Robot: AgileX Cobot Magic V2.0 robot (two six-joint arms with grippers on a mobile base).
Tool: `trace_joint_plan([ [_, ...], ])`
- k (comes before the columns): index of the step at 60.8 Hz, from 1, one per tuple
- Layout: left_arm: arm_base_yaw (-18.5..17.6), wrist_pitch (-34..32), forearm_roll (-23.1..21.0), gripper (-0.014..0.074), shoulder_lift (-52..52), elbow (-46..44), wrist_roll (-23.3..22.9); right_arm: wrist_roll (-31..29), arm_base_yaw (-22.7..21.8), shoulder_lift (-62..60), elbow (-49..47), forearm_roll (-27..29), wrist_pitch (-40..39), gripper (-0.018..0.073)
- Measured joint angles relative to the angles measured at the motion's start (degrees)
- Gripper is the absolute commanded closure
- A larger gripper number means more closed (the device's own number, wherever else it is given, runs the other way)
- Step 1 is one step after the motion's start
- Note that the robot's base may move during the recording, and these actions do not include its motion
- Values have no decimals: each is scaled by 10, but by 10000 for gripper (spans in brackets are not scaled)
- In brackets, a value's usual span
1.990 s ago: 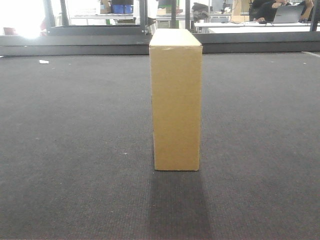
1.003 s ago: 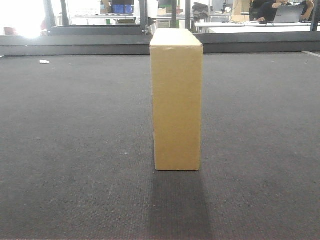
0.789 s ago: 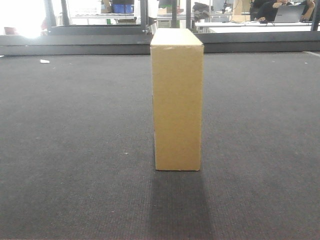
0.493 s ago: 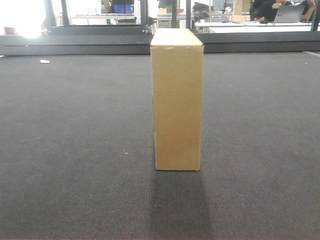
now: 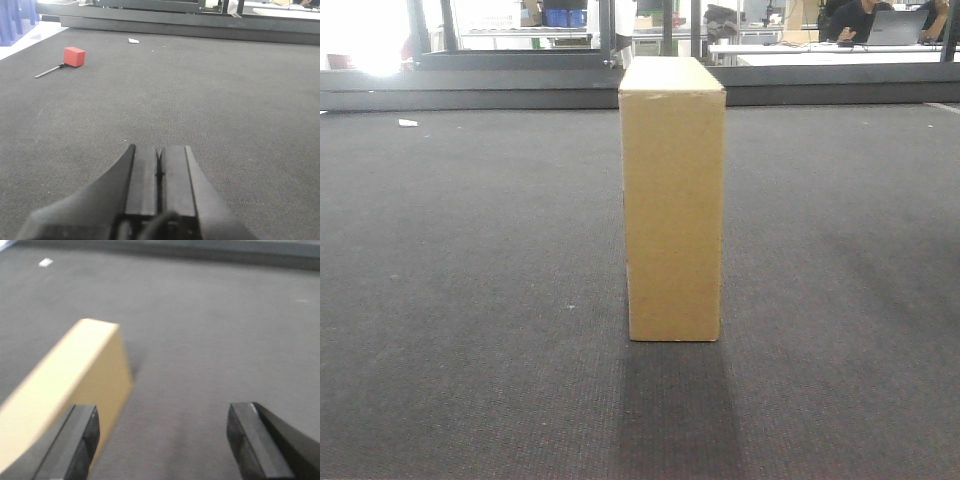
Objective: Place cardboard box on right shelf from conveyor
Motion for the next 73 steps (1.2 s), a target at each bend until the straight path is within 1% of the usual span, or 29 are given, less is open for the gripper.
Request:
trace_joint_plan([
  [6,0,0,0,713,0,0,0,2,58,71,-86,-2,53,-62],
  [10,0,0,0,713,0,0,0,11,88,123,-142,-7,89,-62],
  [12,0,0,0,713,0,0,0,18,102,145,-173,-7,110,-62],
  [17,0,0,0,713,0,0,0,50,138,209,-244,-27,160,-62],
  [22,0,0,0,713,0,0,0,105,172,271,-311,-55,212,-62],
  [27,0,0,0,713,0,0,0,163,195,329,-370,-85,261,-62],
  [35,0,0,0,713,0,0,0,282,226,411,-461,-139,354,-62],
  [39,0,0,0,713,0,0,0,316,235,440,-493,-161,394,-62],
  [46,0,0,0,713,0,0,0,345,244,481,-519,-178,428,-62],
  [57,0,0,0,713,0,0,0,369,244,508,-524,-184,440,-62],
  [73,0,0,0,713,0,0,0,391,241,518,-525,-184,441,-62],
])
